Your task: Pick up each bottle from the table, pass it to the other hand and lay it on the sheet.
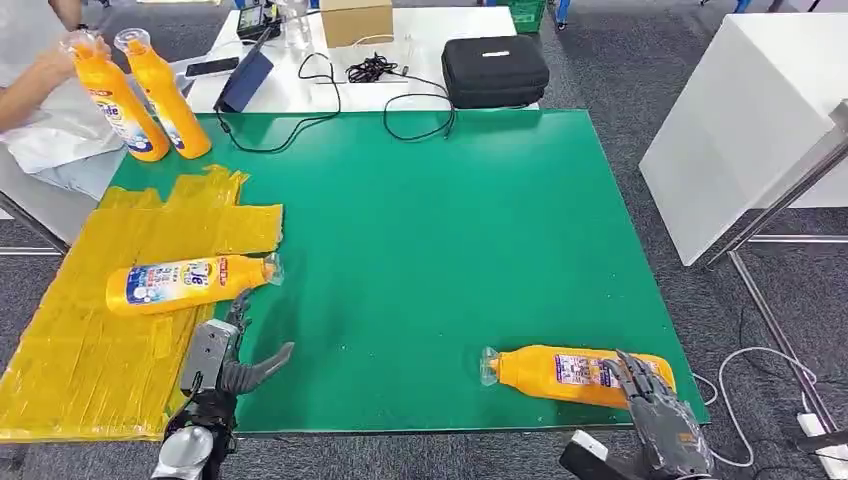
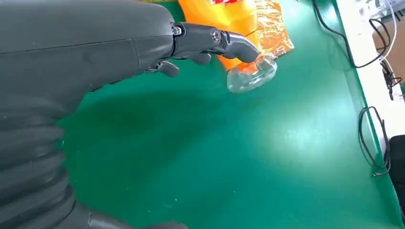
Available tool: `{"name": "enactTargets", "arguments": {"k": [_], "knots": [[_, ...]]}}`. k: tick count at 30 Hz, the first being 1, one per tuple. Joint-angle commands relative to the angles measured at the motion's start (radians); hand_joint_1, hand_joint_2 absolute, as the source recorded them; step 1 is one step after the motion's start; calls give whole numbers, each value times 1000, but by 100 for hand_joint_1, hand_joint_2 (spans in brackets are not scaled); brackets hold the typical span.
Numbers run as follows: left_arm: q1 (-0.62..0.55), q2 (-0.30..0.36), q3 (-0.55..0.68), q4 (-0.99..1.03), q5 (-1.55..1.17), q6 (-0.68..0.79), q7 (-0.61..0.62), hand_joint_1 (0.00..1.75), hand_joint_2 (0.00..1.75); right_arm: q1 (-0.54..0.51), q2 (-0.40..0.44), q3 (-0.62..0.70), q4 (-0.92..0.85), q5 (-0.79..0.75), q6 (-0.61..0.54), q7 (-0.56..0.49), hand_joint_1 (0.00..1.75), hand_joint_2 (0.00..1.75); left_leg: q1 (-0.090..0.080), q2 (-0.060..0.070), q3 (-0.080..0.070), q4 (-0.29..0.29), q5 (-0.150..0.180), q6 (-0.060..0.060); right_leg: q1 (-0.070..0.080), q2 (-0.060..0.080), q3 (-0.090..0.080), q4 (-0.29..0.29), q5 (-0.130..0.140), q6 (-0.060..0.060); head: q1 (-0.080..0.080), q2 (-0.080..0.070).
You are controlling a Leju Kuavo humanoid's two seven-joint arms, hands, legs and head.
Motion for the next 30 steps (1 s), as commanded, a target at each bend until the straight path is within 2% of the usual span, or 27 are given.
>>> {"name": "enactTargets", "arguments": {"k": [1, 2, 10, 11, 14, 17, 19, 22, 26, 30], "knots": [[7, -16, -22, -18, 5, -3, 6, 0, 175, -10, 64, -85, 83, 36, 15, 22, 0, 175, 1, -1, 9, 0, -5, -1, 2, -2, 10, -1, -5, -2, 0, 0], [13, -17, -25, -27, 3, -3, 6, 0, 175, -16, 73, -88, 96, 50, 17, 22, 0, 175, 1, 0, 5, -1, -2, -1, 1, -2, 6, -1, -2, -1, 0, 0], [25, -21, -47, -59, -2, -1, 16, 0, 175, -78, 137, -70, 124, 123, 24, -11, 0, 175, 2, 1, 10, -1, -3, -2, 2, -1, 9, -2, -3, -2, 0, 0], [24, -22, -50, -57, -1, -2, 17, 0, 175, -95, 145, -65, 132, 131, 33, -20, 0, 175, 2, 1, 6, -1, -2, -1, 2, 0, 6, -2, -2, -1, 0, 0], [20, -22, -53, -49, -1, -4, 17, 0, 175, -118, 147, -58, 153, 139, 61, -24, 0, 175, 1, 1, 4, -1, -1, -1, 1, 0, 4, -2, -1, -1, 0, 0], [17, -24, -56, -44, 1, -6, 19, 0, 175, -136, 152, -53, 181, 138, 75, -36, 0, 175, 2, 1, 9, -2, -3, -1, 2, -1, 9, -2, -3, -2, 0, 0], [15, -26, -56, -40, 5, -7, 21, 0, 175, -152, 157, -46, 204, 136, 87, -46, 0, 175, 1, 1, 4, -1, 0, -1, 1, 0, 4, -2, 0, -1, 0, 0], [10, -27, -60, -34, 6, -9, 21, 0, 175, -178, 170, -36, 244, 134, 97, -55, 0, 175, 2, 2, 9, -2, -3, -1, 2, 0, 9, -3, -2, -1, 0, 0], [8, -25, -64, -31, 7, -11, 21, 0, 175, -185, 165, -25, 257, 129, 114, -63, 0, 175, 1, 0, 7, -1, -2, -1, 1, -1, 7, -2, -2, -1, 0, 0], [-9, -23, -80, -17, 14, -17, 22, 0, 175, -229, 161, -10, 360, 103, 170, -58, 0, 175, 1, 1, 8, -2, -1, -1, 2, 0, 7, -2, -1, -1, -1, 0]]}}
